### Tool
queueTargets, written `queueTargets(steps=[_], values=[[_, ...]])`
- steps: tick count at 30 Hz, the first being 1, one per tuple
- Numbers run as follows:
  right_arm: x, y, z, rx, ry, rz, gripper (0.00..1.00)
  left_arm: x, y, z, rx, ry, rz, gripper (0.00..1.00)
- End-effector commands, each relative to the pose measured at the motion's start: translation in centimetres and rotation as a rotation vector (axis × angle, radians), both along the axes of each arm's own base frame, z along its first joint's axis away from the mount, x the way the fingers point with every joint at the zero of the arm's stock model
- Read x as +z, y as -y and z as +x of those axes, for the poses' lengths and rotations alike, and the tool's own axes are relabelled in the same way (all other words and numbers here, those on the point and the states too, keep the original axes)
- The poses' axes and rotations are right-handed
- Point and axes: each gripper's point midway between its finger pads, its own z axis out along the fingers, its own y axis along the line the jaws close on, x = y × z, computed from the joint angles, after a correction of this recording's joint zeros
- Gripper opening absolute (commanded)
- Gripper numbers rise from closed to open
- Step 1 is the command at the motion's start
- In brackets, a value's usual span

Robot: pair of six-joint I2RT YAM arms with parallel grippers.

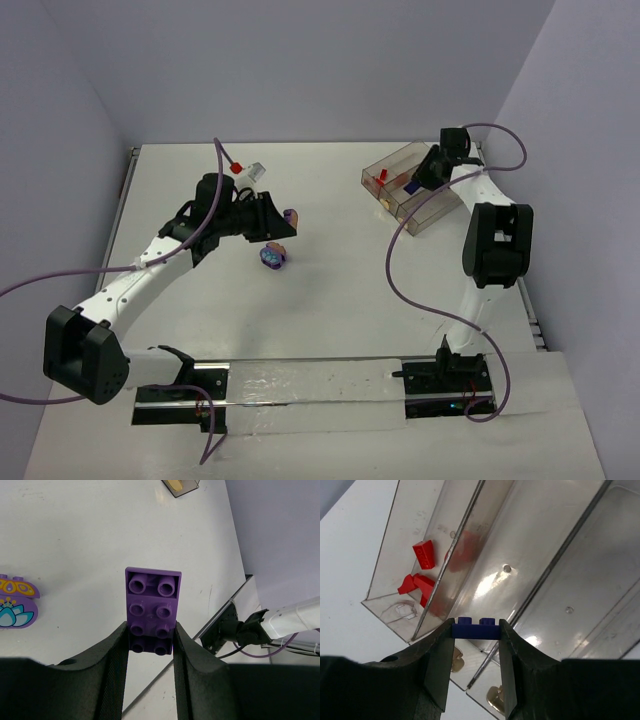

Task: Sort the legos into containers by color

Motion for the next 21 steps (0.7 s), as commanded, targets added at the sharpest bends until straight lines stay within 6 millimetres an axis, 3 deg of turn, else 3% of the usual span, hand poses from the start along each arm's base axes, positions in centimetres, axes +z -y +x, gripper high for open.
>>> queueTargets(steps=[1,3,6,10,12,14,15,17,18,19,21], values=[[2.7,-0.4,2.1,0.040,0.069,0.010,0.53,3.4,0.1,0.0,-0.005,0.097,-0.021,0.00],[2.6,-0.6,2.2,0.041,0.060,0.005,0.67,3.4,0.0,0.0,-0.002,0.097,-0.019,0.00],[3.6,-0.5,2.1,0.035,0.075,-0.010,0.78,3.4,0.1,-0.1,-0.004,0.099,-0.020,0.00],[6.3,-0.4,1.5,0.028,0.126,-0.028,0.80,3.4,0.2,-0.3,-0.009,0.100,-0.021,0.00],[9.5,-0.6,0.7,0.036,0.193,-0.039,0.79,3.5,0.4,-0.3,-0.014,0.102,-0.023,0.00],[11.1,-1.4,-0.2,0.065,0.238,-0.034,0.77,3.5,0.5,-0.3,-0.020,0.104,-0.026,0.00],[11.4,-2.1,-0.9,0.092,0.251,-0.023,0.77,3.5,0.6,-0.4,-0.024,0.106,-0.027,0.00],[15.3,-5.1,-2.6,0.226,0.376,0.022,0.75,3.5,0.9,-0.4,-0.037,0.108,-0.033,0.00],[15.3,-7.2,-3.5,0.299,0.406,0.040,0.75,3.5,1.1,-0.4,-0.044,0.109,-0.035,0.00],[16.5,-8.2,-4.3,0.348,0.439,0.054,0.75,3.6,1.1,-0.3,-0.045,0.114,-0.038,0.00],[17.3,-12.8,-7.4,0.567,0.509,0.114,0.75,3.7,1.7,-0.5,-0.074,0.112,-0.054,0.00]])
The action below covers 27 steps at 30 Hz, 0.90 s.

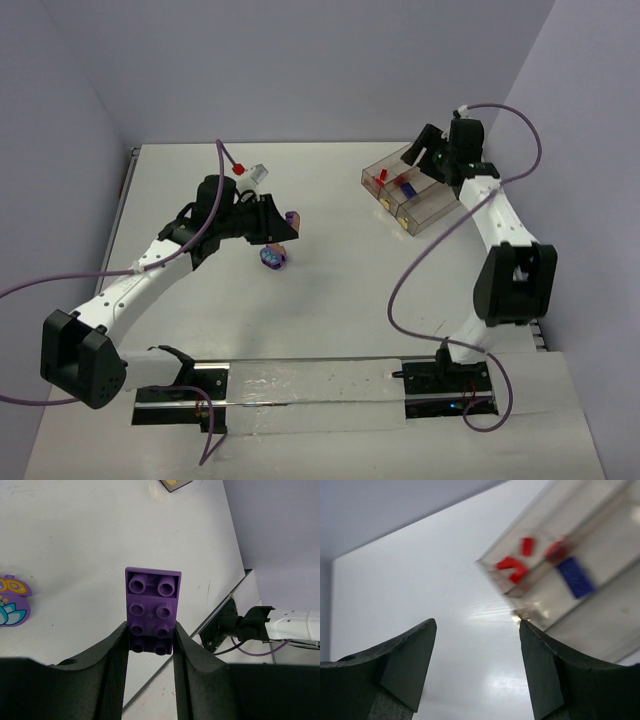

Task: Sort the legos into containers by color

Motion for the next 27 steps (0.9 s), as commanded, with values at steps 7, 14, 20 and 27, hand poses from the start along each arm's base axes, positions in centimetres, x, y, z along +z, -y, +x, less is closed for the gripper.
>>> queueTargets(steps=[7,14,20,27], values=[[7.4,-18.3,-13.2,0.930,0.303,0.184,0.78,4.8,2.9,-0.7,-0.180,0.136,-0.131,0.00],[7.6,-21.5,-18.8,1.274,0.275,0.333,0.80,7.1,4.1,-3.7,-0.390,0.177,-0.233,0.00],[8.2,-22.1,-21.0,1.402,0.276,0.379,0.82,7.5,4.6,-4.5,-0.486,0.186,-0.255,0.00],[8.0,-23.6,-22.7,1.507,0.234,0.382,0.82,7.3,4.9,-4.2,-0.500,0.182,-0.252,0.00]])
